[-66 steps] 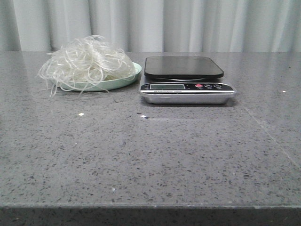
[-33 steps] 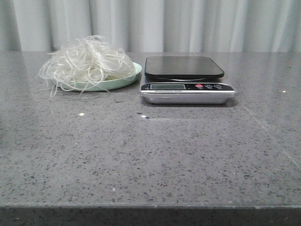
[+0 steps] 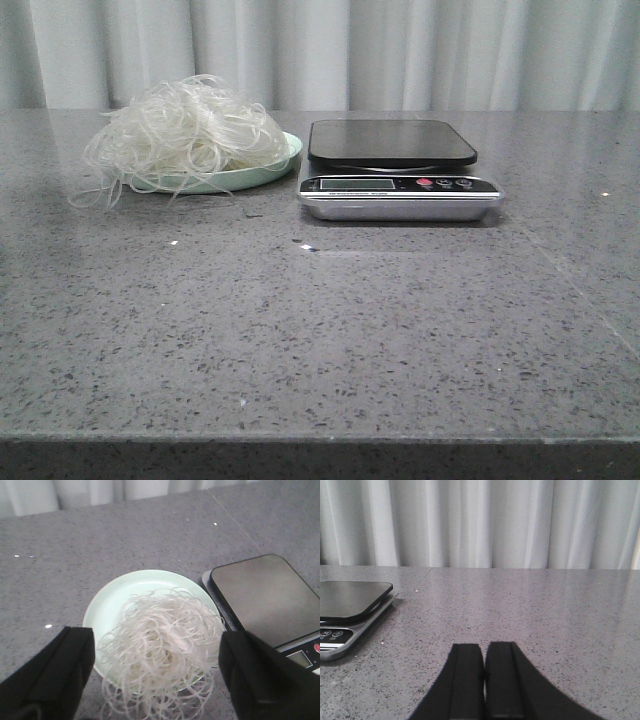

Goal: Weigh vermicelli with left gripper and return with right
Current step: 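Lower the left gripper onto the vermicelli pile and close it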

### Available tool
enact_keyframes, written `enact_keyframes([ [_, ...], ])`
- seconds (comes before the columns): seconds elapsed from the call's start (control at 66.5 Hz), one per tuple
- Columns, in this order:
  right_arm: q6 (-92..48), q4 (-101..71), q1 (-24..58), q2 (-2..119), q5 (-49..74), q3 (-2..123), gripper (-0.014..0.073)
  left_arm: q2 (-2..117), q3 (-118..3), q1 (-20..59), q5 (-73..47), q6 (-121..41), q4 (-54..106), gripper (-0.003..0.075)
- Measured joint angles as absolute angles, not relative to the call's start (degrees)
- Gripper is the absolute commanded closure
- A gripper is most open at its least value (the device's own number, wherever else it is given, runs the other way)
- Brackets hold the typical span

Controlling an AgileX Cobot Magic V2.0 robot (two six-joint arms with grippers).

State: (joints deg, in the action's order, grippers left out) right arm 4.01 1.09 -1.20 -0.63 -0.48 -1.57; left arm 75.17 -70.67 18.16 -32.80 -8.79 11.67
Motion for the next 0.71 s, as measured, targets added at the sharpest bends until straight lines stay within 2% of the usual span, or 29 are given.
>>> enact_keyframes([
  [0.331, 4.01, 1.09, -1.20, -0.63, -0.48, -1.57, 0.0416, 95.55, -85.53, 19.50, -40.57, -8.68, 10.09, 0.0153],
  [0.617, 4.01, 1.09, -1.20, -0.63, -0.48, -1.57, 0.0416, 104.18, -88.94, 19.50, -43.68, -7.14, 6.91, 0.0155],
  [0.707, 4.01, 1.09, -1.20, -0.63, -0.48, -1.57, 0.0416, 105.43, -89.32, 19.50, -44.34, -6.64, 6.91, 0.0198],
])
